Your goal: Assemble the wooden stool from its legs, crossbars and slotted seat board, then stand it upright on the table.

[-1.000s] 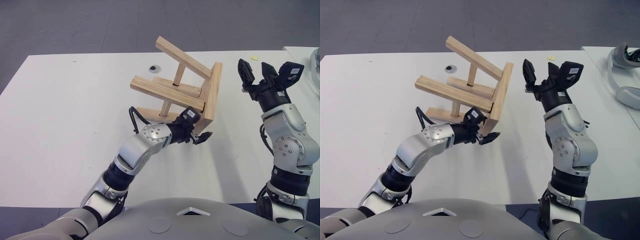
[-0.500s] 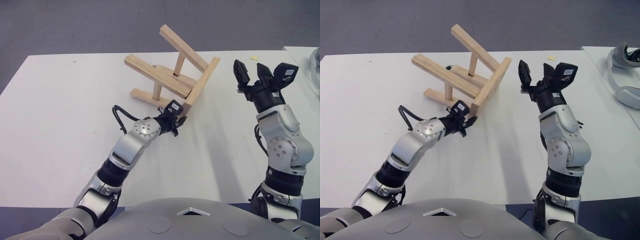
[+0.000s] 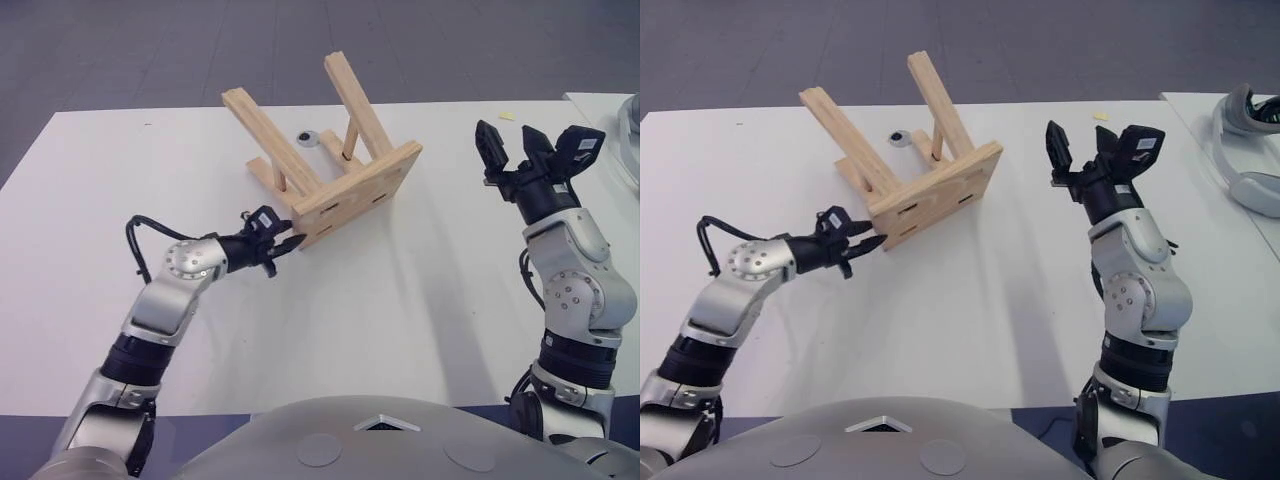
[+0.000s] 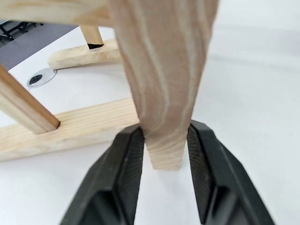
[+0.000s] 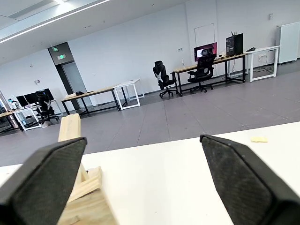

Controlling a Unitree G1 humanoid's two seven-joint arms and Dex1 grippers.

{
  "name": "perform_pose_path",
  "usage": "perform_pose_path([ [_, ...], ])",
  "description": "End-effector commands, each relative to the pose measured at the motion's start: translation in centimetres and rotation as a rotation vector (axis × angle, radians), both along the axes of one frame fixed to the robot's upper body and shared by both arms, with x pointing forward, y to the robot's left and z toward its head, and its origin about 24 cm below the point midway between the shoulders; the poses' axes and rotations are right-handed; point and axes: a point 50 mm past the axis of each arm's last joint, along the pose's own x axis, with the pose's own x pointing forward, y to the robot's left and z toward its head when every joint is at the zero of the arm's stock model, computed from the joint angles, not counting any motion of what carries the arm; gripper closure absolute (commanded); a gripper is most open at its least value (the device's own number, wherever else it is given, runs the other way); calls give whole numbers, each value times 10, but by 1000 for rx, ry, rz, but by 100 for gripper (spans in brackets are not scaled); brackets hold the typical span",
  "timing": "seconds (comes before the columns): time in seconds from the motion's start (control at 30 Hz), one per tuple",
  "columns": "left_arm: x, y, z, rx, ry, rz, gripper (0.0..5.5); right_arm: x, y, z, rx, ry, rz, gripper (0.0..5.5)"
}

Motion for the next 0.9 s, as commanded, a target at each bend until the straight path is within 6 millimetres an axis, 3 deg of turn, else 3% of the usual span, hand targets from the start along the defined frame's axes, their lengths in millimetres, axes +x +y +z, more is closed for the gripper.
perform_pose_path([
  [0.03, -18, 15, -5, 57, 44, -315, 418, 15, -7, 16, -37, -37, 29, 97],
  [0.23, -42, 11, -20, 153, 55, -693, 418, 23, 1, 18, -48, -36, 76, 97],
  [0.37, -22, 15, -17, 137, 8, -587, 418, 22, 0, 18, -59, -29, 94, 97],
  [0.5, -21, 21, -19, 104, 16, -499, 418, 22, -9, 21, -88, -21, 133, 97],
  [0.57, -26, 21, -21, 98, 25, -502, 418, 20, -13, 23, -102, -4, 236, 97],
  [0.73, -33, 22, -24, 117, 42, -572, 418, -5, -39, 16, -326, 224, 760, 97],
  [0.9, -22, 32, -22, 144, 22, -547, 418, -7, -68, 5, -649, 403, 990, 97],
])
